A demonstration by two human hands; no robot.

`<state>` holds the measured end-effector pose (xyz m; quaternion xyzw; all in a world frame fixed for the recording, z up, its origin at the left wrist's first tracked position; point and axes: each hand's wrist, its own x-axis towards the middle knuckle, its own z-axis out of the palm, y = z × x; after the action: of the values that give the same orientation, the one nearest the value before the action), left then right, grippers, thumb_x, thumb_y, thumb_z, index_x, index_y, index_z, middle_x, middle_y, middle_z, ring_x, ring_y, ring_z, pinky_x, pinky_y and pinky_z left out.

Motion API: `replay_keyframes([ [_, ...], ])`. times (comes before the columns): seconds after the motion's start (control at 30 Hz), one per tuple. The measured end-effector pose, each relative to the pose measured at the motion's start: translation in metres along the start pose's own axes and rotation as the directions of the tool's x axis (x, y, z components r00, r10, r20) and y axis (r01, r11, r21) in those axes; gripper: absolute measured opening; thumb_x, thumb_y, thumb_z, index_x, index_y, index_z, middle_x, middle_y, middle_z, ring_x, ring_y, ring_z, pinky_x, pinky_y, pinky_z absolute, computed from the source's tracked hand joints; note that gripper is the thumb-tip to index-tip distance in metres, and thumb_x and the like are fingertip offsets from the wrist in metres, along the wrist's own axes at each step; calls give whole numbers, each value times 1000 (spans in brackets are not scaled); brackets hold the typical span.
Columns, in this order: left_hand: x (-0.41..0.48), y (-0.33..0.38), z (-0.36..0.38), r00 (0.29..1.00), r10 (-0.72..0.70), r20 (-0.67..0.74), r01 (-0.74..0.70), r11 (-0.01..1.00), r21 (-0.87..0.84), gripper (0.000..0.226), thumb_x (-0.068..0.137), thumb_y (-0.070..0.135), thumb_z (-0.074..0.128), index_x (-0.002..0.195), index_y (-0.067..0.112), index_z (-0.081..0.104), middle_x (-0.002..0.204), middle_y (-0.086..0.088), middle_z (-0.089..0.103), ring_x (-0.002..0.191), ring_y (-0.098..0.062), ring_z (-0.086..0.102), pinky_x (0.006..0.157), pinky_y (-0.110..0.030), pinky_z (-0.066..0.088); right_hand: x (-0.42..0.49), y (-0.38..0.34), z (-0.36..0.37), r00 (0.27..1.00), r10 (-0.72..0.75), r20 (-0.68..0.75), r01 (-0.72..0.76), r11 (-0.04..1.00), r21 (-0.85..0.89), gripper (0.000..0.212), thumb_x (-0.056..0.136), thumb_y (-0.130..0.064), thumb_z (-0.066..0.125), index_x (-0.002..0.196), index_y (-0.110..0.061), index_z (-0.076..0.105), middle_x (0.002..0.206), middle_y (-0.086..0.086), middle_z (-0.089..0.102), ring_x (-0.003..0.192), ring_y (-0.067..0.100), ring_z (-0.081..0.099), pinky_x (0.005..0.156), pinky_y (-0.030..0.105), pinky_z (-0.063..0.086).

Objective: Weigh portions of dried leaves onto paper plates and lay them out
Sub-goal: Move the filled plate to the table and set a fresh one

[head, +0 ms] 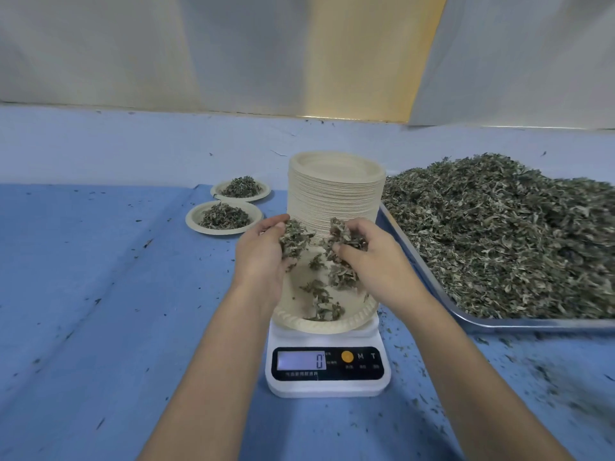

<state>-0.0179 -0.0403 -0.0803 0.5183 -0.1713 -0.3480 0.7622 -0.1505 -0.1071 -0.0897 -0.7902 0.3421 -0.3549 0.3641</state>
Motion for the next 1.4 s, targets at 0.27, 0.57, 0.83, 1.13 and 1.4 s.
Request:
replay_keyframes([
  [0.27,5,7,-7,1000,-5,-27,4,998,-56,25,96,2,46,87,13,66,80,-1,67,70,-13,64,75,-33,54,-4,-8,7,991,78,111,-83,996,40,20,98,-15,46,114,-20,58,106,-4,68,98,31,65,82,50,51],
  [0.57,3,7,-3,1000,2,-15,-2,999,-36,24,96,3,45,89,14,65,81,0,67,75,-14,63,77,-33,53,-6,-5,6,996,-24,83,33,994,-106,28,99,-22,48,95,3,61,69,10,54,55,9,43,49,18,32],
  [0.83,3,6,-1,1000,0,-5,0,998,-58,22,96,2,44,91,10,65,85,-6,67,88,-23,65,90,-45,52,-6,-2,6,999,-31,8,32,992,-125,31,93,-25,61,123,-15,65,117,-3,67,104,4,58,92,24,49],
  [1.13,-5,6,8,993,-17,120,28,996,-90,22,96,2,46,90,8,66,88,-10,68,77,-19,66,67,-32,57,-6,-9,8,995,-99,26,95,988,119,46,89,-28,65,133,-31,53,127,-23,55,112,-5,53,86,9,44],
  [1.4,-14,-2,16,983,-4,181,-3,999,39,21,98,3,42,96,8,62,90,-9,66,82,-20,63,87,-40,51,-8,-14,14,986,-161,-37,165,977,136,41,85,-6,63,120,-28,64,117,-20,64,106,-3,58,93,17,46],
])
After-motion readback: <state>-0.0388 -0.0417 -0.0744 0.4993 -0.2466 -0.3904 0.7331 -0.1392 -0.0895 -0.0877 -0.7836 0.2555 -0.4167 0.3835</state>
